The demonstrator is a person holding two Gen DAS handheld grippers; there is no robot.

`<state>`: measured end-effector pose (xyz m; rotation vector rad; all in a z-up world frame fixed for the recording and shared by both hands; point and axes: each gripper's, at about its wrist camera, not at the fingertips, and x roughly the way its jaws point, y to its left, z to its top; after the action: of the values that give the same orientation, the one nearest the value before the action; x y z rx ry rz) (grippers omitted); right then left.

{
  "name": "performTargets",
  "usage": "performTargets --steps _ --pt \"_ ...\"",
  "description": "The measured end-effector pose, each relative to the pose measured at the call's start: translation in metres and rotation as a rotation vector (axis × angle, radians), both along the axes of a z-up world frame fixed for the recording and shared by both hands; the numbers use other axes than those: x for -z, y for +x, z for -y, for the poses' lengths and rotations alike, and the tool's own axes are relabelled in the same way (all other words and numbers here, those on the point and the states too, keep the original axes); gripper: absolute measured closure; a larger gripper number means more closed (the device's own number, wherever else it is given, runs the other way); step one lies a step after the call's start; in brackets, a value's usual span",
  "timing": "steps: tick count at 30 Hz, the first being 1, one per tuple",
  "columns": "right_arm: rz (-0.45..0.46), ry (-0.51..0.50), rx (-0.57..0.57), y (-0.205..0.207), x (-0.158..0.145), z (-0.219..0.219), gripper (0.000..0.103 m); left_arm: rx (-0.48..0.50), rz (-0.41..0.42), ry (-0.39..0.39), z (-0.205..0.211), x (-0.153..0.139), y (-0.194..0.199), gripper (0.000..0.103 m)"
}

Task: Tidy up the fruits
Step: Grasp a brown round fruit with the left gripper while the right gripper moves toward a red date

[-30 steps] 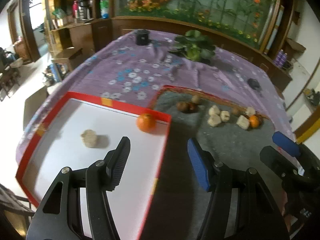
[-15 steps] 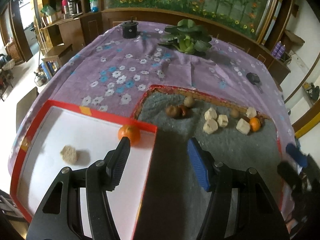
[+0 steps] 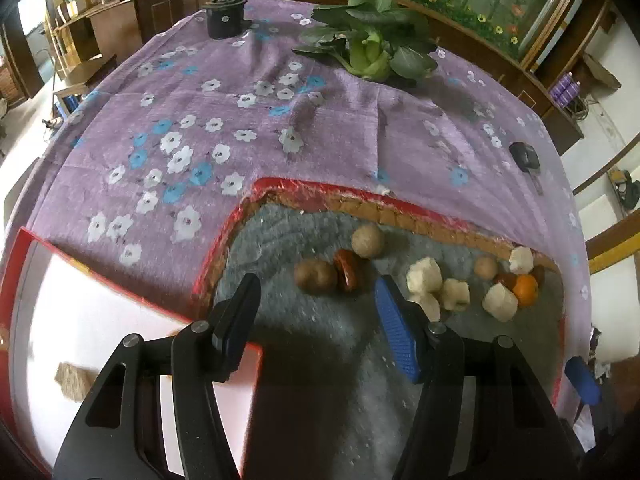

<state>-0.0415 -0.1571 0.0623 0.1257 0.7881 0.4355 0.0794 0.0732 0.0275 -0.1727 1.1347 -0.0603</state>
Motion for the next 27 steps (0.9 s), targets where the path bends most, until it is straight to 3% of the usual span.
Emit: performTargets --steps 9,12,15,17,20,27 --pt "-0.031 0.011 -0.001 0.011 0.009 -0.001 0.038 0.005 -0.032 -0.009 -0.007 0.012 0.009 0.044" --pt "-0.036 0.016 -0.004 0.012 0.01 -0.003 0.038 0.004 -0.047 -0.018 -0.007 0.018 0.014 0.051" --pt "-0.044 0.012 -0.007 0.014 0.012 -0.005 0.038 0.011 -0.062 -0.058 -0.009 0.024 0.017 0.051" --pt "-0.048 0.013 -0.003 0.016 0.013 -0.005 0.038 0.013 -0.061 -0.064 -0.01 0.023 0.016 0.055" --pt "-0.052 0.016 -0.003 0.018 0.013 -0.007 0.038 0.036 -0.062 -0.086 -0.007 0.021 0.015 0.076" --pt "-0.027 0.004 -0.035 0.019 0.005 -0.017 0.038 0.0 -0.059 -0.112 -0.02 0.017 0.01 0.078"
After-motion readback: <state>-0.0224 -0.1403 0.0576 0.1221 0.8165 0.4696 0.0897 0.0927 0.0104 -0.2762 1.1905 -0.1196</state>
